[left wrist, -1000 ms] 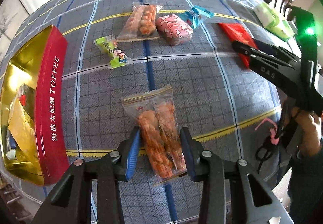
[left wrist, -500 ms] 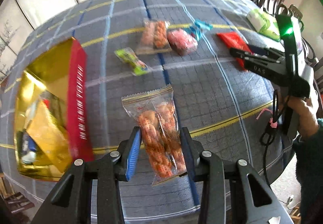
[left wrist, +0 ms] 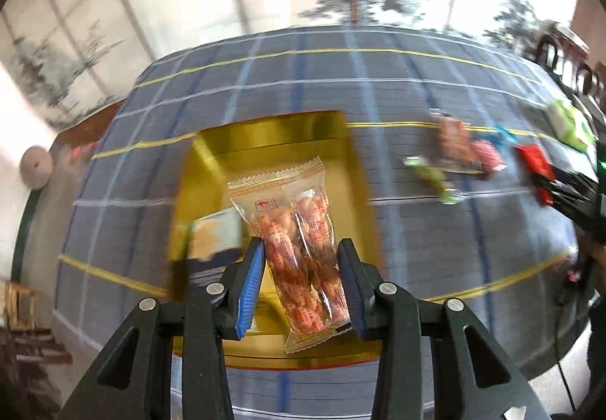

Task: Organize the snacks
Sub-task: 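Carry the peanut bag into the gold tin and open the left gripper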

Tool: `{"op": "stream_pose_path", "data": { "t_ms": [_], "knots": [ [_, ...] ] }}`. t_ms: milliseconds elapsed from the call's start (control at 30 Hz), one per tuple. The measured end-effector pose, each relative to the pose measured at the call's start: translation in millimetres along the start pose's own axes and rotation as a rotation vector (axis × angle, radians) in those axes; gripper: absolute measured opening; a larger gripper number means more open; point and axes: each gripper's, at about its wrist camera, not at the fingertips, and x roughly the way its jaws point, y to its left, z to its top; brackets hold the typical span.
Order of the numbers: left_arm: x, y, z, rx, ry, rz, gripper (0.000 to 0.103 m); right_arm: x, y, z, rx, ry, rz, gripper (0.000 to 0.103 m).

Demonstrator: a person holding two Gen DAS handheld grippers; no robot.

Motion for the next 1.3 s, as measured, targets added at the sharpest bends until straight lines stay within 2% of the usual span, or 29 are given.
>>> {"op": "stream_pose_path", "data": {
  "t_ms": [100, 267, 467, 700, 967, 1033, 1100, 1200, 1300],
  "knots": [
    [13, 26, -1, -0.018, 0.032, 0.021, 0.036, 0, 0, 0, 0.0, 0.0, 0.0, 0.051],
    [34, 47, -2, -0.003, 0.081, 0.03, 0.036, 0, -2, 0, 0.0, 0.0, -0.003, 0.051],
    [46, 53, -5, 0.013, 0.099, 0.053, 0.036, 0, -1, 0, -0.002, 0.0, -0.004, 0.051],
    [54, 57, -13, 0.007, 0.109, 0.037, 0.036, 0, -2, 0, -0.001, 0.0, -0.003, 0.051],
    [57, 59, -19, -0.012, 0.119, 0.028, 0.048, -1, -1, 0, -0.003, 0.0, -0.006, 0.051],
    [57, 59, -21, -0.013, 0.115, 0.039, 0.056, -1, -1, 0, -0.002, -0.001, -0.004, 0.051],
    [56, 59, -24, -0.011, 0.103, 0.051, 0.059, -1, -1, 0, 0.001, 0.0, -0.008, 0.05],
    [52, 60, -27, -0.022, 0.095, 0.034, 0.068, -1, -3, 1, 0.004, 0.005, -0.013, 0.05],
    [47, 59, -29, -0.029, 0.08, 0.027, 0.07, -1, -3, 3, 0.006, 0.013, -0.026, 0.049]
  ]
}}
